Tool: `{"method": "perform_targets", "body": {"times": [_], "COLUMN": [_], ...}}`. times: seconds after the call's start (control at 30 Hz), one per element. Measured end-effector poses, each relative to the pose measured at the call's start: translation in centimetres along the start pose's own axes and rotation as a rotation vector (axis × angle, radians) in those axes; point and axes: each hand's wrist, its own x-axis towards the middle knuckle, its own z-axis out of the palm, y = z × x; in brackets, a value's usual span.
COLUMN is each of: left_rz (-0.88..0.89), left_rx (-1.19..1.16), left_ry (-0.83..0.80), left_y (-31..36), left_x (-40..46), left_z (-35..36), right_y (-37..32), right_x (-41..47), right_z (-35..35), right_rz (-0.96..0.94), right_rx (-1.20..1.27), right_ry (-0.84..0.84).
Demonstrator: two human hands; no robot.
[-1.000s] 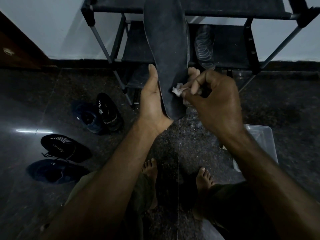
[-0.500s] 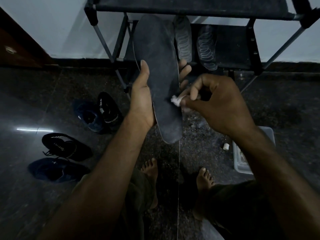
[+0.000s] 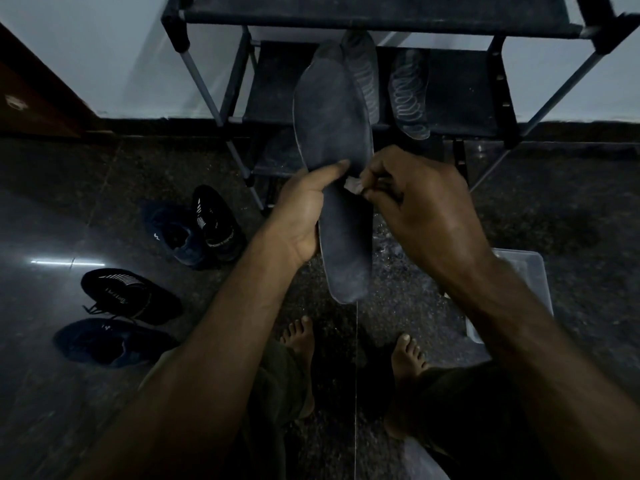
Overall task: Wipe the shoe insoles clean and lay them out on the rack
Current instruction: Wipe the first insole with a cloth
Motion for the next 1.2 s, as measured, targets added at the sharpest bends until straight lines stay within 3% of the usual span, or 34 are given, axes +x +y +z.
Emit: {"method": "perform_targets", "body": {"times": [0.33,0.53,0.8,1.0,1.2], "left_rz": [0.021,0.05,0.017,0.026,0.003], "left_rx": [0.082,0.093,0.171,0.19,0.222], "left_ry": [-0.124,-0.097,-0.161,-0.15,-0.193], "left_y": [-0.5,-0.2,-0.9,-0.8,-1.0], "left_x": [-0.5,-0.7,-1.1,-1.2,-1.5], "left_z": [0.6,0.7,1.3,1.2,1.5], "right_y": [0.6,0.6,1.6,1.6,2.4], "right_x": [0.6,0.6,0.9,0.9,1.0], "right_z": [-0.4,-1.7,-1.7,-2.8,-2.6], "right_rz": [0.055,0.067,0.082,0.076,0.094], "right_rx": [-0.014,0.035,0.014,-0.004,-0.061], "right_ry": [0.182,0.003,0.249,0.056,0.3]}}
